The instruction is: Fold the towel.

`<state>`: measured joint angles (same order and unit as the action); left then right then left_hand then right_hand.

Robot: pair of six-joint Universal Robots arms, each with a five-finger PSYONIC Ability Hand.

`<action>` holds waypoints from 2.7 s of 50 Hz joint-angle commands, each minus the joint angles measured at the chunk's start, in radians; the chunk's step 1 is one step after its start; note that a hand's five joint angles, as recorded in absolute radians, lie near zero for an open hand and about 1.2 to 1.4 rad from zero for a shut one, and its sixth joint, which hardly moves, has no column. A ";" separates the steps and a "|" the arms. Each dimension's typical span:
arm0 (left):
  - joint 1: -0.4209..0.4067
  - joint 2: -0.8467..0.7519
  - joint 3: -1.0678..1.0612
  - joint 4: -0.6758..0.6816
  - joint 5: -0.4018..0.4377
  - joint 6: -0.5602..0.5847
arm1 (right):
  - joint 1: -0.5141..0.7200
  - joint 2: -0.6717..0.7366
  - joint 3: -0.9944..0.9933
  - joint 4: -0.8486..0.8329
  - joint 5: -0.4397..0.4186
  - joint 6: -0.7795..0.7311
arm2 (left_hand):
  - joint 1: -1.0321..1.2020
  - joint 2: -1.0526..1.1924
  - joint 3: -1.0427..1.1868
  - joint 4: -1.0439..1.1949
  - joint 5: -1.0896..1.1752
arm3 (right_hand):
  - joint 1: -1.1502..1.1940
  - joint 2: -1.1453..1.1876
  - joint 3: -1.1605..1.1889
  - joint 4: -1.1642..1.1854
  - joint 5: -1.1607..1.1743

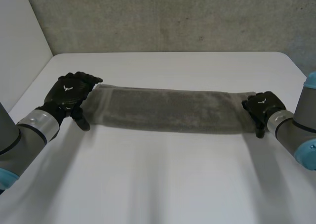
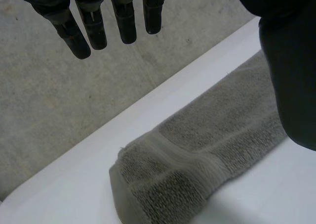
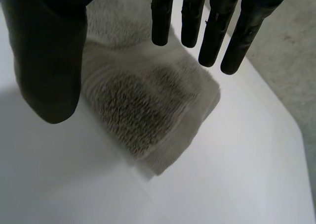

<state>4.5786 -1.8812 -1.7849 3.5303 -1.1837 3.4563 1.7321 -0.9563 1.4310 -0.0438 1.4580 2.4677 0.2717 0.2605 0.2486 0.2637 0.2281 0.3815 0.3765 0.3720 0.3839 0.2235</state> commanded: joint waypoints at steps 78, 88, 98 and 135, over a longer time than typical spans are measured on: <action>-0.158 -0.033 0.160 0.033 -0.094 -0.054 | 0.337 -0.133 -0.054 -0.039 -0.036 0.097 | -0.082 -0.071 -0.059 -0.074 -0.213 | -0.207 -0.202 -0.197 -0.209 -0.223; -0.197 -0.044 0.170 0.036 -0.094 -0.063 | 0.230 -0.124 0.155 -0.094 -0.047 0.099 | -0.082 -0.070 -0.059 -0.074 -0.213 | -0.030 -0.025 -0.020 -0.032 -0.046; -0.217 -0.047 0.167 0.035 -0.100 -0.066 | 0.211 -0.032 0.146 -0.145 -0.013 0.093 | -0.079 -0.068 -0.056 -0.071 -0.210 | 0.473 0.478 0.482 0.470 0.456; -0.256 -0.046 0.268 0.032 -0.226 -0.170 | 0.547 0.048 0.049 -0.234 -0.235 -0.647 | -0.082 -0.071 -0.059 -0.074 -0.213 | 1.015 1.020 1.024 1.012 0.998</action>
<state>4.3243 -1.9243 -1.5457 3.5635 -1.3581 3.3349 2.1373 -0.9810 1.4703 -0.2516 1.3702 1.9262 0.2693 0.2605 0.2478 0.2638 0.2278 1.3209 1.2935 1.3310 1.3396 1.1644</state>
